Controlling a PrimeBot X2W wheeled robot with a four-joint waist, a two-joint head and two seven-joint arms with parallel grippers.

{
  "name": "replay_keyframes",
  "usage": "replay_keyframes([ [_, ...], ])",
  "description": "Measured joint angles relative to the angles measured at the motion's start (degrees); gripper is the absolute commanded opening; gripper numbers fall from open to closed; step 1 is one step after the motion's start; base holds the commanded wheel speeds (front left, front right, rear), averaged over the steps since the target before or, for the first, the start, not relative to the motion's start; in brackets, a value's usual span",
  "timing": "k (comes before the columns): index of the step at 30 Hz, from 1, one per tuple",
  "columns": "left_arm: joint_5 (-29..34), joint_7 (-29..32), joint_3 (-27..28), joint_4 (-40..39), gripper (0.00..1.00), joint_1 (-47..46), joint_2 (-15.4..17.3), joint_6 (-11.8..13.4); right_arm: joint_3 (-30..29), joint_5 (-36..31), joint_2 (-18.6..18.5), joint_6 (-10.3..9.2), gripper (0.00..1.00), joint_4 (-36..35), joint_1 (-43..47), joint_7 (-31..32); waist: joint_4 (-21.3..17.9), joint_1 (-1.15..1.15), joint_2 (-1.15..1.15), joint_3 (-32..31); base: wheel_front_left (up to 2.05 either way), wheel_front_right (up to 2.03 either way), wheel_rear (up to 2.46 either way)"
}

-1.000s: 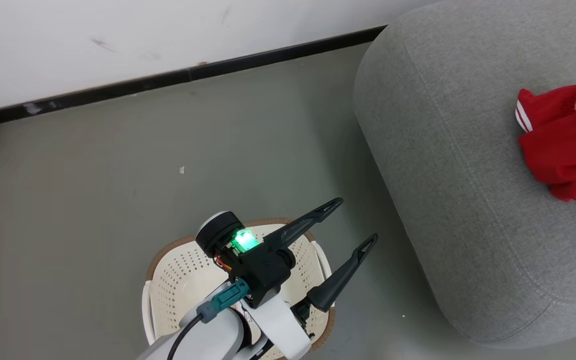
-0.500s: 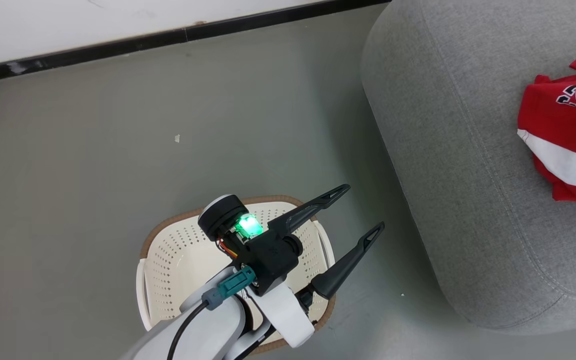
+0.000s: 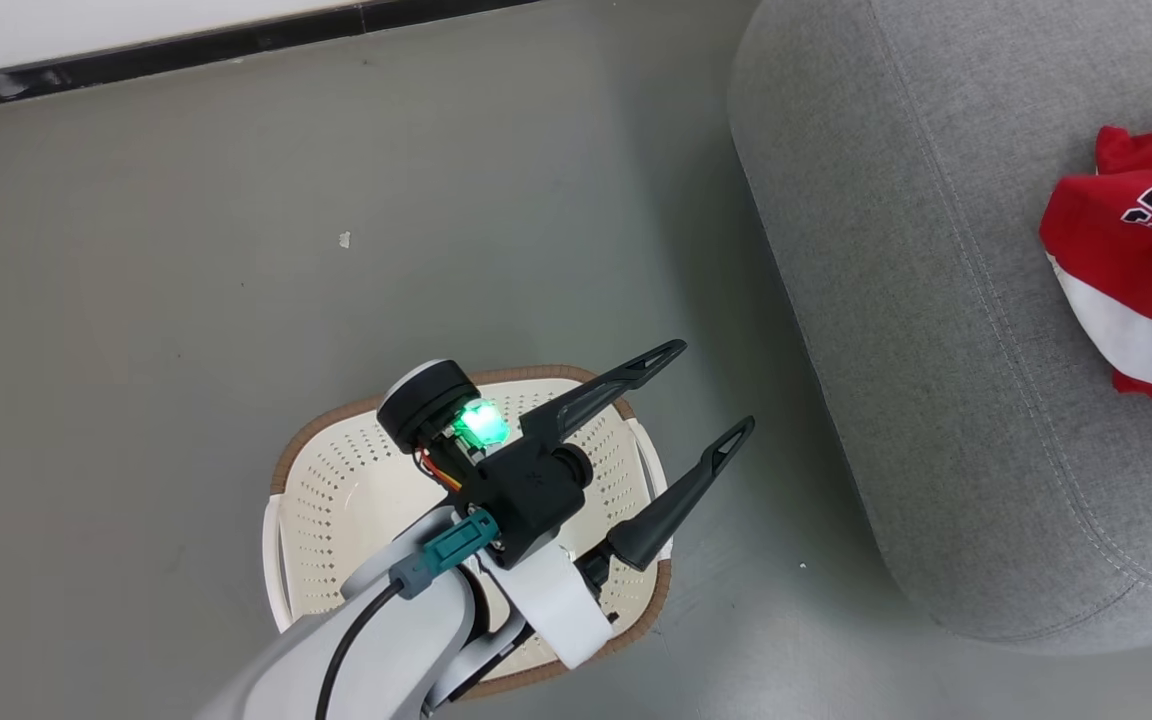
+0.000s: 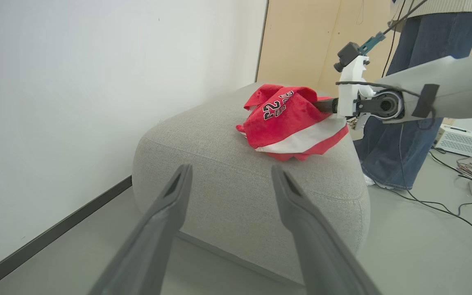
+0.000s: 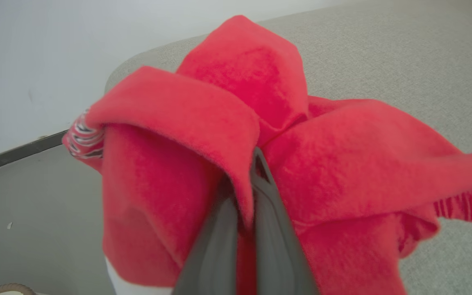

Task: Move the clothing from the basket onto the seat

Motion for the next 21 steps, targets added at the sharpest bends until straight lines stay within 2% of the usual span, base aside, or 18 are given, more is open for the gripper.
replay_keyframes([
  [2, 0.00, -0.07, 0.01, 0.20, 1.00, -0.01, 0.23, 0.00, -0.03, 0.00, 0.08, 0.00, 0.00, 0.01, -0.01, -0.08, -0.09, 0.00, 0.00, -0.04, 0.00, 0.00, 0.00],
  [3, 0.00, -0.09, 0.01, 0.26, 1.00, -0.01, 0.20, -0.01, -0.20, 0.05, -0.03, 0.00, 0.11, 0.02, -0.02, -0.10, -0.15, 0.00, 0.00, -0.08, 0.00, 0.00, 0.00],
  [6, -0.01, -0.54, 0.02, 0.43, 1.00, -0.02, 0.11, -0.01, -0.26, 0.07, -0.76, 0.00, 0.57, -0.13, -0.06, -0.54, -0.33, 0.00, 0.00, -0.23, 0.00, 0.00, 0.00],
  [7, -0.02, -0.68, 0.02, 0.54, 1.00, -0.02, 0.11, -0.01, -0.25, 0.08, -1.05, 0.00, 0.93, -0.24, -0.06, -0.56, -0.40, 0.00, 0.00, -0.30, 0.00, 0.00, 0.00],
  [8, -0.09, -1.02, 0.02, 0.65, 1.00, -0.02, 0.10, -0.04, -0.21, 0.08, -1.36, 0.00, 1.00, -0.33, -0.05, -0.57, -0.49, 0.00, 0.00, -0.38, 0.00, 0.00, 0.00],
  [21, -1.02, -2.61, 0.00, 2.45, 1.00, -0.18, -0.14, -0.08, 3.12, 0.08, -3.63, 0.00, 1.00, -5.75, 0.73, -1.07, -2.45, 0.00, 0.00, -2.05, 0.00, 0.00, 0.00],
])
